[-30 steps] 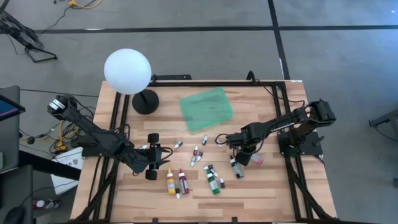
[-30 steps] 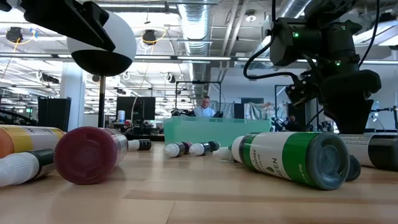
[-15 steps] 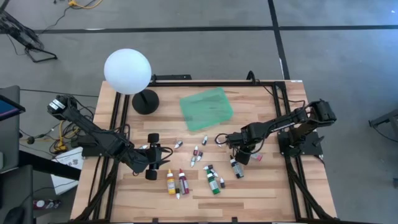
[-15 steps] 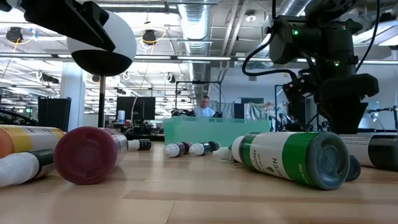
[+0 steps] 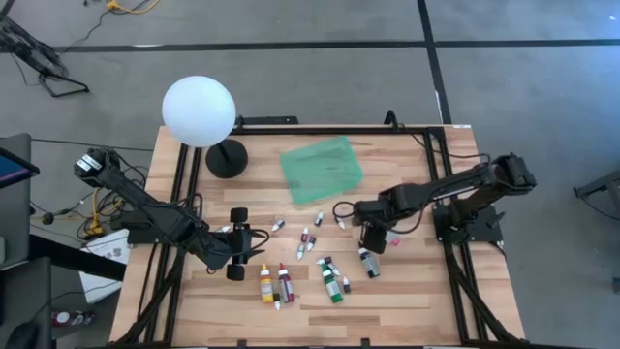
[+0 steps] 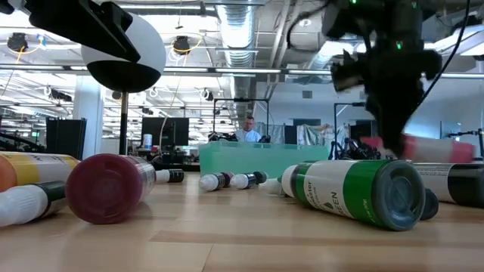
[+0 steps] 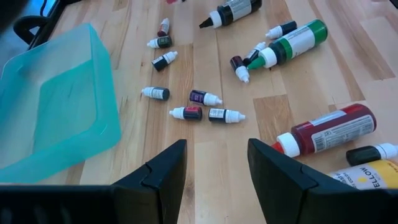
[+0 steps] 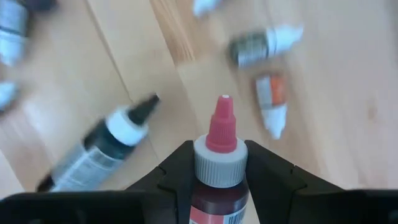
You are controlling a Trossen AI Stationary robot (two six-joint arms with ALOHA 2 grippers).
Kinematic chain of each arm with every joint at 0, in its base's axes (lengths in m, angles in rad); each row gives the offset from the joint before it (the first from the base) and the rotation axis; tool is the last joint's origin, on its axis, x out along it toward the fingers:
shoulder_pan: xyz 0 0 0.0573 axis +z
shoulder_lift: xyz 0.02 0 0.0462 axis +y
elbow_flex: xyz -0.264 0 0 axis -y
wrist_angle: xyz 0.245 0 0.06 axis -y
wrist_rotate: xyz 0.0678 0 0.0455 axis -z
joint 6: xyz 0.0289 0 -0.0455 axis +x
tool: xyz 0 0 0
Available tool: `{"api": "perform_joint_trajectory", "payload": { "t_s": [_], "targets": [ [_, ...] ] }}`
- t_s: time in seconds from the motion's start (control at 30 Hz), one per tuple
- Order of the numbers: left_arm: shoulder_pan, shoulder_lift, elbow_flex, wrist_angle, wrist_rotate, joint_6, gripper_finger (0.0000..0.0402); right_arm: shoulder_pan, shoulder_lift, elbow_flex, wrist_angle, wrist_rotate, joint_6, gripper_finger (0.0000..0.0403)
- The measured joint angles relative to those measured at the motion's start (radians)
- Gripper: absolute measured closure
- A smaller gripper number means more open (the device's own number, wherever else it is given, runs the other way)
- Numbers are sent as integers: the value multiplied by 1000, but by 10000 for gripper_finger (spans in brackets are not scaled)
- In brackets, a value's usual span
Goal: Pick & Place food coloring
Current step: Put the pink food coloring bottle into the green bin
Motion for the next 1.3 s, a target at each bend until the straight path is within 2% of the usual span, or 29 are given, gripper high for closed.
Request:
{"api": "perform_joint_trajectory", "payload": {
  "t_s": [0.23,0.37,0.53,0.73,1.0,1.2,1.3],
  "targets": [
    [0,0,0,0,0,0,236,0,-94,11,172,80,-144,284],
    [0,0,0,0,-1,0,236,-13,-128,11,263,169,-235,284],
    [0,0,0,3,-2,8,236,-65,-133,11,377,271,-321,284],
    [0,0,0,2,-3,8,236,-157,-86,11,532,327,-362,284],
    [0,0,0,0,-3,8,236,-282,-18,11,676,348,-434,284],
    [0,0,0,-2,-3,8,236,-366,-11,11,705,343,-469,284],
    [0,0,0,-6,-3,8,236,-404,-17,8,705,295,-486,284]
  ]
}}
